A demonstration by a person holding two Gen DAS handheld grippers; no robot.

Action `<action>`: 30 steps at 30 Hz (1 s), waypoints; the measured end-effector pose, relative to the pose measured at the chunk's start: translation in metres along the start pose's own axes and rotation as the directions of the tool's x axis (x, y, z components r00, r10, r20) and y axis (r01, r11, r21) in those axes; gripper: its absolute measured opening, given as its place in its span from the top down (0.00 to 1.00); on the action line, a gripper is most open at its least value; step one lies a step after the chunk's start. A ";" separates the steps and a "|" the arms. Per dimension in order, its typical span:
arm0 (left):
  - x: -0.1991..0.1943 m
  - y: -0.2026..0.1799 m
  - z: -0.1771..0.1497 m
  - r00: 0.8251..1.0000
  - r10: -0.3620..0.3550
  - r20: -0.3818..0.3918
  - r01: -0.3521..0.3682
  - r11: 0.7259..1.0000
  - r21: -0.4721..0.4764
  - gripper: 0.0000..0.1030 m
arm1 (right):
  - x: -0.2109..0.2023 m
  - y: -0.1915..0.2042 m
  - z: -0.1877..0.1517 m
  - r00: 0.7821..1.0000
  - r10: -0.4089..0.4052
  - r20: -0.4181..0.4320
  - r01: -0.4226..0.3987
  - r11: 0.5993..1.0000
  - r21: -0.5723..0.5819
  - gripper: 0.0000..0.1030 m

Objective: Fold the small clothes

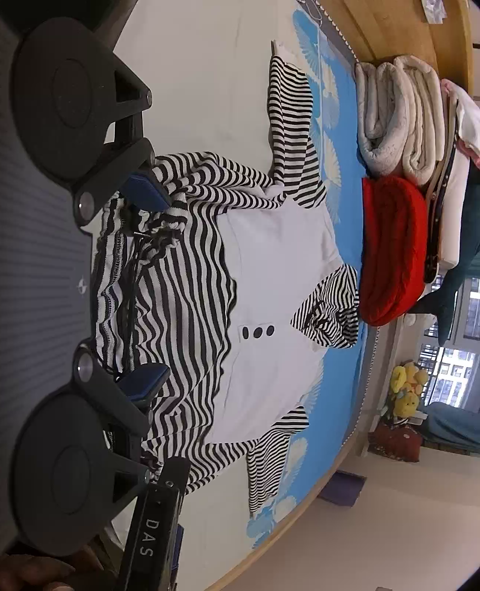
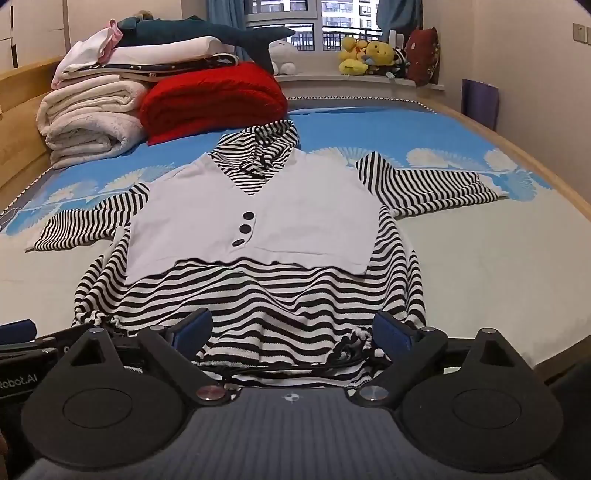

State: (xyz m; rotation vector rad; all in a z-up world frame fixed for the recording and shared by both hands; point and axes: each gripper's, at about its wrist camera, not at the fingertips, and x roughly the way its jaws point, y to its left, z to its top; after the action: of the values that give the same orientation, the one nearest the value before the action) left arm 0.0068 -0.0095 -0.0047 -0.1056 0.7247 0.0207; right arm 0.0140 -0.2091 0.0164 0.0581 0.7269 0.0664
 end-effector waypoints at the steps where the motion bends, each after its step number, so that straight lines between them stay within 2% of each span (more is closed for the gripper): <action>1: 0.000 -0.001 0.000 1.000 0.000 0.000 0.000 1.000 0.001 0.11 | 0.000 0.000 -0.001 1.000 0.006 -0.001 -0.006 1.000 0.001 0.10; 30: 0.003 0.004 0.000 1.000 0.001 -0.016 -0.001 1.000 -0.014 0.10 | 0.000 0.014 -0.004 1.000 0.015 0.000 -0.015 0.997 -0.070 0.10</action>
State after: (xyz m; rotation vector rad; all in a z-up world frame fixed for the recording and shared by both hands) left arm 0.0089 -0.0055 -0.0072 -0.1192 0.7404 0.0260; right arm 0.0108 -0.1954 0.0146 -0.0035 0.7234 0.1059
